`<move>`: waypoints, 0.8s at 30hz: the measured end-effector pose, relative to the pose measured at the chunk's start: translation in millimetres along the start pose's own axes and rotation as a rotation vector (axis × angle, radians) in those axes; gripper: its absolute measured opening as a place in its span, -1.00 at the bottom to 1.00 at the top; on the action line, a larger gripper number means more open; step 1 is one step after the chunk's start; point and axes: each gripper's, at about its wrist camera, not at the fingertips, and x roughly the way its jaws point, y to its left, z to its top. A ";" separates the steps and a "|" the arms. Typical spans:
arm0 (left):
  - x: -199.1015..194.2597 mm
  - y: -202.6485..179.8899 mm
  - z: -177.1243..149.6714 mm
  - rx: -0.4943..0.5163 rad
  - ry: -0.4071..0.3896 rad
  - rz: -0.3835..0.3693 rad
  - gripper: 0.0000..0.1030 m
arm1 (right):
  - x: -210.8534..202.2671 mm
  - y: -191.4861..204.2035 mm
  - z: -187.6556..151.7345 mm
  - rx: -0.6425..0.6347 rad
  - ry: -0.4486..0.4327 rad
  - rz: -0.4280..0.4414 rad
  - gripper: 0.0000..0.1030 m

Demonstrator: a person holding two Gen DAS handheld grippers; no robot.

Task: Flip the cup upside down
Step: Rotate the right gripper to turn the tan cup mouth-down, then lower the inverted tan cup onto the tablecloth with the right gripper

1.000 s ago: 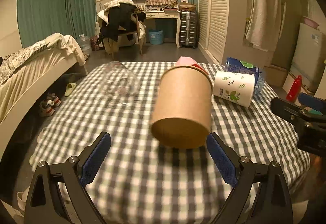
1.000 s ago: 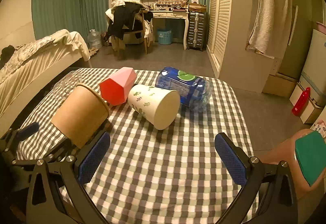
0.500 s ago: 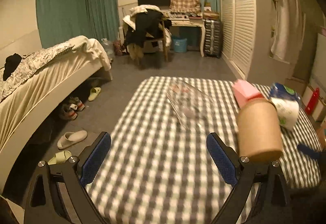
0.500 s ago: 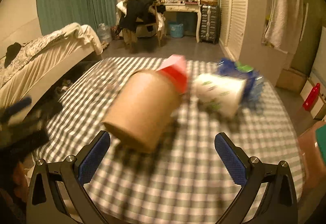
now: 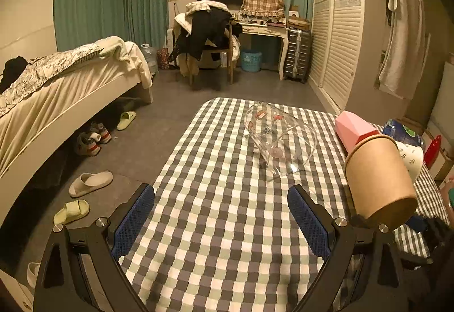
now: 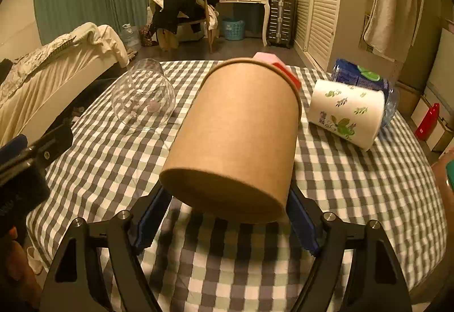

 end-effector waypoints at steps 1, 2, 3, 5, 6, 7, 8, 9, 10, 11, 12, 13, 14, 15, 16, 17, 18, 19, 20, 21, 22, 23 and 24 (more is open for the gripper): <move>-1.7 -0.9 -0.6 0.002 -0.001 -0.001 0.89 | -6.0 -0.6 0.9 -0.009 -0.002 -0.004 0.51; -2.7 -2.3 -0.9 0.004 -0.001 -0.003 0.89 | -12.9 -1.3 1.3 -0.020 -0.007 -0.006 0.51; -3.5 -3.5 -1.6 0.006 0.000 -0.006 0.89 | -20.0 -1.6 2.6 -0.031 -0.012 -0.008 0.51; -5.5 -5.9 -2.3 0.010 0.004 -0.018 0.89 | -35.8 -3.7 5.3 -0.061 -0.015 -0.013 0.50; -6.5 -6.9 -2.6 0.012 0.005 -0.022 0.89 | -42.8 -4.4 6.6 -0.074 -0.014 -0.015 0.50; -7.8 -8.6 -2.8 0.015 0.005 -0.026 0.89 | -51.7 -5.7 8.2 -0.088 -0.011 -0.019 0.49; -9.0 -8.9 -2.4 0.016 0.004 -0.029 0.89 | -58.0 -6.5 9.6 -0.095 -0.011 -0.021 0.49; -10.7 -10.0 -2.4 0.017 0.000 -0.033 0.89 | -64.7 -7.5 10.0 -0.101 -0.014 -0.022 0.48; -12.0 -10.4 -2.2 0.017 -0.002 -0.037 0.89 | -72.7 -8.1 10.9 -0.112 -0.019 -0.025 0.47; -13.1 -10.5 -2.0 0.014 -0.004 -0.041 0.89 | -76.9 -8.3 10.2 -0.122 -0.024 -0.030 0.47; -14.0 -10.3 -1.9 0.011 -0.004 -0.044 0.89 | -79.4 -8.2 9.4 -0.136 -0.023 -0.039 0.45; -14.6 -9.4 -2.0 0.007 -0.005 -0.046 0.89 | -79.7 -8.7 8.2 -0.145 -0.020 -0.046 0.45; -15.3 -9.0 -2.2 0.005 -0.006 -0.047 0.89 | -79.6 -9.4 6.3 -0.148 -0.014 -0.050 0.44; -16.0 -8.0 -2.3 0.002 -0.006 -0.048 0.89 | -79.1 -10.4 3.8 -0.145 -0.009 -0.047 0.44; -16.9 -6.0 -2.3 0.001 -0.007 -0.048 0.89 | -78.6 -11.4 0.8 -0.138 -0.001 -0.038 0.44; -17.3 -4.7 -2.3 -0.001 -0.008 -0.047 0.89 | -78.3 -12.1 -1.3 -0.136 0.003 -0.032 0.43; -17.7 -3.0 -2.2 -0.005 -0.008 -0.046 0.89 | -77.7 -12.5 -3.4 -0.137 0.005 -0.027 0.43; -17.3 -1.3 -1.5 -0.008 -0.008 -0.046 0.89 | -77.9 -11.6 -4.1 -0.142 0.005 -0.026 0.43; -16.9 0.3 -1.2 -0.014 -0.007 -0.046 0.89 | -78.2 -10.1 -3.2 -0.145 0.001 -0.027 0.43; -16.5 1.7 -1.0 -0.019 -0.006 -0.046 0.89 | -79.0 -9.6 -2.0 -0.146 -0.007 -0.024 0.43; -16.0 2.6 -0.9 -0.025 -0.004 -0.046 0.89 | -80.3 -8.1 0.5 -0.147 -0.018 -0.016 0.43; -15.8 3.5 -0.9 -0.028 -0.003 -0.047 0.89 | -81.0 -6.5 4.3 -0.149 -0.033 -0.009 0.43; -15.5 3.9 -0.7 -0.031 -0.003 -0.048 0.89 | -80.8 -5.0 8.6 -0.150 -0.049 -0.003 0.43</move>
